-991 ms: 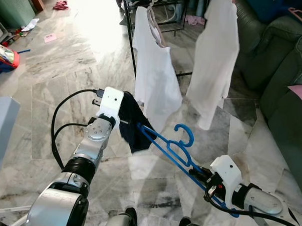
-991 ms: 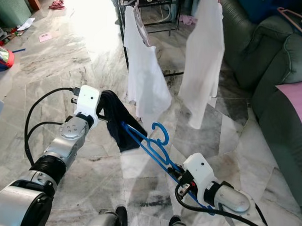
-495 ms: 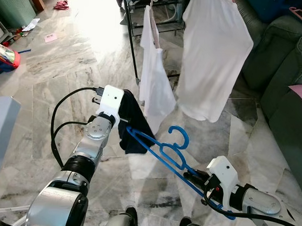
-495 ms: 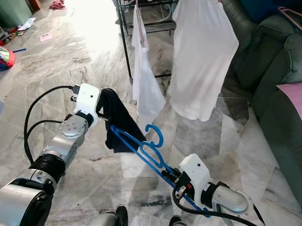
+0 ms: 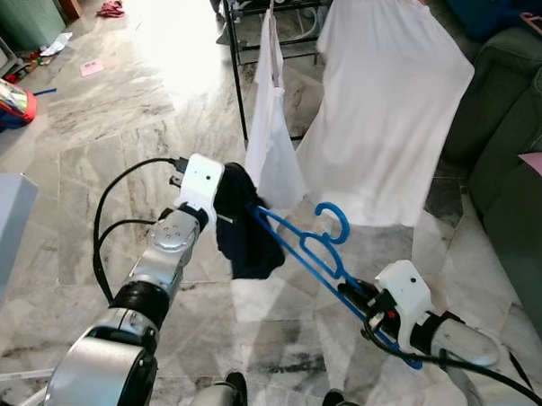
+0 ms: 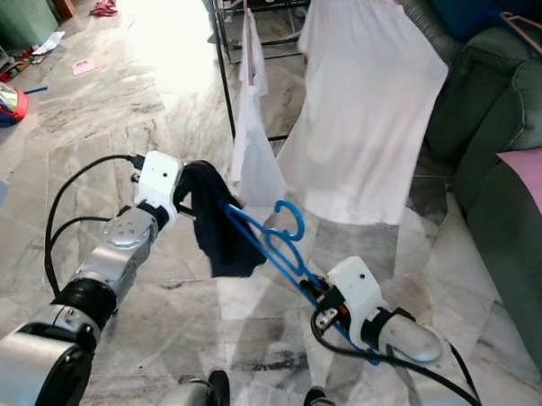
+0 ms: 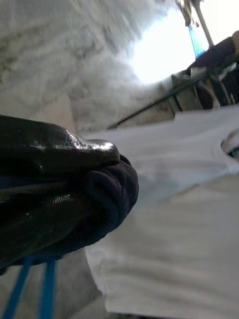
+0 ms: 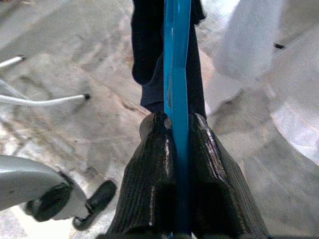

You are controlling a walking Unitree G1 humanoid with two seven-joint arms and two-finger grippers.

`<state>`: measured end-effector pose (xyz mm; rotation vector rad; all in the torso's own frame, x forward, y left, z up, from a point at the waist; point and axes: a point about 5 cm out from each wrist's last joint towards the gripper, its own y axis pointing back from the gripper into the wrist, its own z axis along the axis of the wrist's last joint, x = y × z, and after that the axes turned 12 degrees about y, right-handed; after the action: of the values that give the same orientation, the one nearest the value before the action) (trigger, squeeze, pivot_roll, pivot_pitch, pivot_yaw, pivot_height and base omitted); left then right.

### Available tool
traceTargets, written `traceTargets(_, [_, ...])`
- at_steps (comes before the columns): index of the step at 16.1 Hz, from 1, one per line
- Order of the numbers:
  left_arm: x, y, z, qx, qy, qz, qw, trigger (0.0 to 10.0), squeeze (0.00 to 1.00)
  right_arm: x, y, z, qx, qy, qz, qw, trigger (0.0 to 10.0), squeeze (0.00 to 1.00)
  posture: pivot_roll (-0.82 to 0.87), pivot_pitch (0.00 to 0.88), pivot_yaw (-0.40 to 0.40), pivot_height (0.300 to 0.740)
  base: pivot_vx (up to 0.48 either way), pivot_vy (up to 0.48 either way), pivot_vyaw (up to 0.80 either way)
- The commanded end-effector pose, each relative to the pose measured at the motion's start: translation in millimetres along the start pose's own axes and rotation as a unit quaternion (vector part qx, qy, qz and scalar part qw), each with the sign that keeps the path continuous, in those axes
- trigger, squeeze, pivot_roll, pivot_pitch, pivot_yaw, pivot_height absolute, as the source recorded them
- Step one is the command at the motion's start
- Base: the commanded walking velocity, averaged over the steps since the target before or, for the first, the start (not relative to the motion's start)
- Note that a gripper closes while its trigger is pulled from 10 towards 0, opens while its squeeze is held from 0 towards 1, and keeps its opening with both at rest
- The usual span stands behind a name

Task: Hang hanger

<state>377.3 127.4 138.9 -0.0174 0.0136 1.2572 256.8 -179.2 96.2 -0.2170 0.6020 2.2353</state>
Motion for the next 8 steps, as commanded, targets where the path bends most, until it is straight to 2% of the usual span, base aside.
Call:
traceTargets(1, [-0.1,1.8,5,-0.017,0.009,-0.015,1.0,10.0,0.0,-1.2,-2.3,-4,0.0,-0.012,-0.013,1.0,10.0,0.0,0.05,0.23,0.132,0.74,0.0,0.0,0.0])
traceTargets(3, [-7.8,1.9,10,-0.029,0.011,-0.04,0.999,10.0,0.0,-1.4,-10.5,-10,0.002,-0.027,-0.014,1.0,10.0,0.0,0.06,0.229,0.13,0.74,0.0,0.0,0.0])
traceTargets(5, [-27.5,1.1,20,-0.053,0.018,-0.104,0.993,10.0,0.0,1.5,-23.3,-19,0.012,-0.045,-0.004,0.999,10.0,0.0,0.07,0.228,0.126,0.74,0.0,0.0,0.0])
traceTargets(8, [-43.1,4.0,30,-0.074,0.029,-0.152,0.985,10.0,0.0,1.3,-32.5,-25,0.012,-0.077,-0.002,0.997,10.0,0.0,0.07,0.226,0.121,0.74,0.0,0.0,0.0])
